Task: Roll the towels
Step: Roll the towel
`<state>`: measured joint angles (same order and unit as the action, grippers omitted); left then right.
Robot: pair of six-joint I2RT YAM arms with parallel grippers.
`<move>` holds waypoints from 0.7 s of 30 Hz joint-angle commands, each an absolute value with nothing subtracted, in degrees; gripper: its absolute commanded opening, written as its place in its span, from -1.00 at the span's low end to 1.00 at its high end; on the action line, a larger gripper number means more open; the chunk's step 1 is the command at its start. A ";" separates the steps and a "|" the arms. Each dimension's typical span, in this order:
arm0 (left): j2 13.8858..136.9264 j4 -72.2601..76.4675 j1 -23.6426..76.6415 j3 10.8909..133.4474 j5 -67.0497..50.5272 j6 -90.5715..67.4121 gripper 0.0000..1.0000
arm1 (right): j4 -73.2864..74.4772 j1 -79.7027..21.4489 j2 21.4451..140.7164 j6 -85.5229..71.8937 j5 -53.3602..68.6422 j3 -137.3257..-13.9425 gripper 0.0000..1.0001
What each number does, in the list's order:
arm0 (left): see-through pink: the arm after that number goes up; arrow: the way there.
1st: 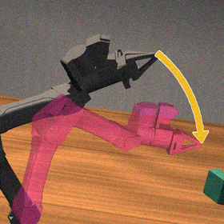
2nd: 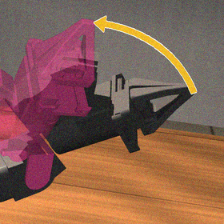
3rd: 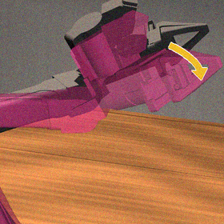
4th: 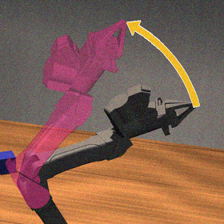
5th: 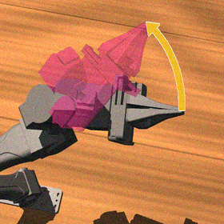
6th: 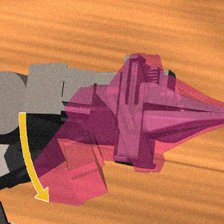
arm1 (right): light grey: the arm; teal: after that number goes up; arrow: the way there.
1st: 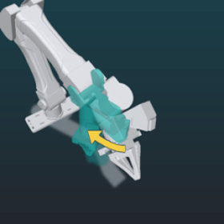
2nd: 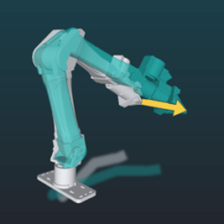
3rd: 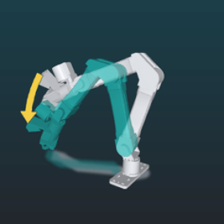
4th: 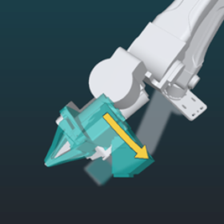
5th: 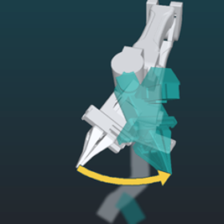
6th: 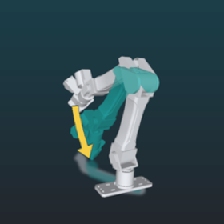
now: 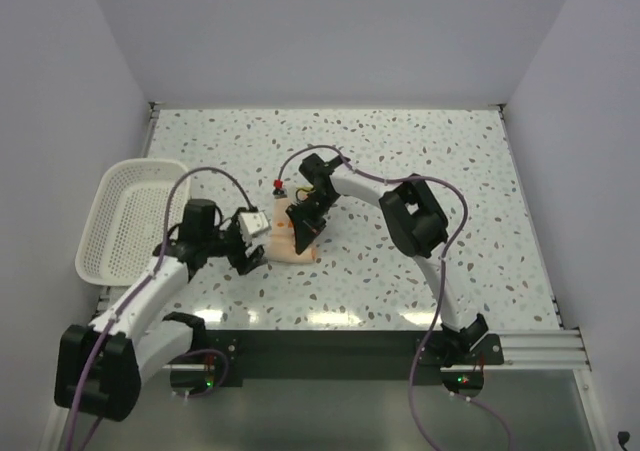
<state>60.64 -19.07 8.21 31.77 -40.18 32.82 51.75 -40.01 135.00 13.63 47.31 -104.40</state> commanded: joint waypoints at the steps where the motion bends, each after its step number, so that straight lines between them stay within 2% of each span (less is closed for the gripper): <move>1: 51.96 -10.30 17.46 24.71 -28.15 42.27 0.57 | 57.48 -40.43 140.18 11.60 45.79 -106.17 -1.00; 2: 51.25 -8.11 22.62 23.31 -24.38 44.19 0.60 | 57.74 -40.52 140.53 11.08 45.88 -106.52 -1.00; 5: 53.43 -6.07 28.89 23.64 -21.45 47.45 0.59 | 57.92 -40.52 142.29 10.37 46.14 -107.57 -1.00; 12: 64.23 -4.57 35.07 25.57 -21.00 55.63 0.52 | 59.59 -40.34 144.75 10.55 46.93 -108.54 -0.88; 21: 77.95 -7.90 35.42 29.79 -18.63 54.58 0.10 | 60.99 -40.17 143.97 11.78 46.76 -108.63 -0.79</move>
<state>74.26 -6.70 35.07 28.58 -20.73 54.43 59.37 -39.70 141.43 9.43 54.76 -109.27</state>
